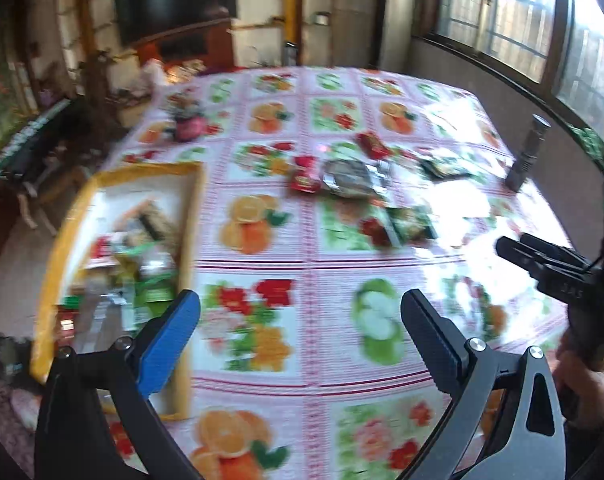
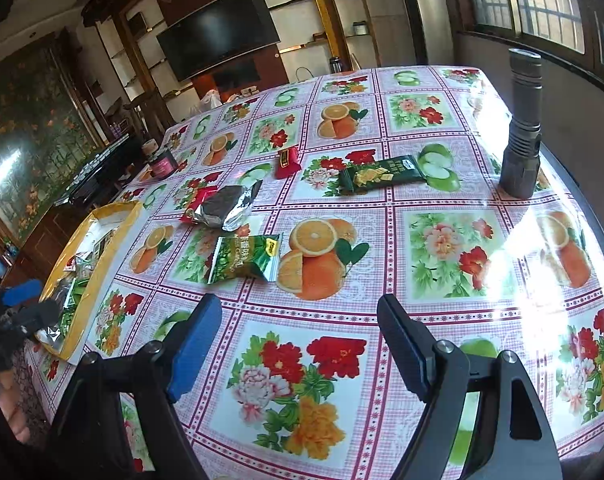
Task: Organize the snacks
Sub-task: 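Move both open tools back over the remaining snacks on the table, then grasp a red wrapped cake with the left tool while the right tool grasps another red cake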
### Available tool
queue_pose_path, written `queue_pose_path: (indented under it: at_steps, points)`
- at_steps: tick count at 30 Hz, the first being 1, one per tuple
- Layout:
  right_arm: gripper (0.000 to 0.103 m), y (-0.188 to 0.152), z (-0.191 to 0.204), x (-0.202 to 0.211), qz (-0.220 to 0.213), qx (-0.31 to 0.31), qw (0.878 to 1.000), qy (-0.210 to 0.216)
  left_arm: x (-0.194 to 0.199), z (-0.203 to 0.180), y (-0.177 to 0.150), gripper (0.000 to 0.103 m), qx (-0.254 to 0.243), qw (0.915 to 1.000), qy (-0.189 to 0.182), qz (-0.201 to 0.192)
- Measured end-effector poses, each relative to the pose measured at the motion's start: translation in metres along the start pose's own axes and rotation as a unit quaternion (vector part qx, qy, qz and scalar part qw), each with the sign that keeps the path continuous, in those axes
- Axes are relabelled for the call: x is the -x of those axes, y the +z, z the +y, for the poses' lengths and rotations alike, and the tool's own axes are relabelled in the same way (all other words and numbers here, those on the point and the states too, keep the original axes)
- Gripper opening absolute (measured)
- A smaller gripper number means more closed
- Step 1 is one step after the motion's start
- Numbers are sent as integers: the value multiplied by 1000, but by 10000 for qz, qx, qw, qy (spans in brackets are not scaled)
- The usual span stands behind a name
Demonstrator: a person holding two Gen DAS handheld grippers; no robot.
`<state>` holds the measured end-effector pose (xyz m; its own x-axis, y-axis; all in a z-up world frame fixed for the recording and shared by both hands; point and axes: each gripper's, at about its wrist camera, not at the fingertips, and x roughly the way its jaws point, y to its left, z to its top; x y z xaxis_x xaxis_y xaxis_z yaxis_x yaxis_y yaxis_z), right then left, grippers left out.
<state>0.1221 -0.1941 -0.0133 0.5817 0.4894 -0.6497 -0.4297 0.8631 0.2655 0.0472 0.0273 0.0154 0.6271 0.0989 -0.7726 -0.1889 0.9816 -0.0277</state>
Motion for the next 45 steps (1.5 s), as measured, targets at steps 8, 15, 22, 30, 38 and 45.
queue_pose_path:
  at_steps: [8, 15, 22, 30, 38, 45]
  points:
    - [80, 14, -10, -15, 83, -81, 9999, 31, -45, -20, 21, 100, 147, 9972, -578, 456]
    - [80, 33, -25, -39, 178, -182, 9997, 56, -84, -7, 47, 100, 788, 9914, -773, 708]
    - [80, 59, -41, -63, 149, -321, 9994, -55, -117, -2, 85, 100, 542, 9968, -174, 557]
    - [79, 104, -13, -96, -48, 135, 9997, 209, -168, 23, 115, 97, 648, 9947, -123, 785]
    - [71, 137, 28, -167, 357, 561, 9976, 169, -194, 27, 125, 96, 606, 9938, -299, 885]
    - [32, 134, 27, -200, 637, 693, 9955, -97, -203, 28, 128, 96, 641, 9926, -554, 873]
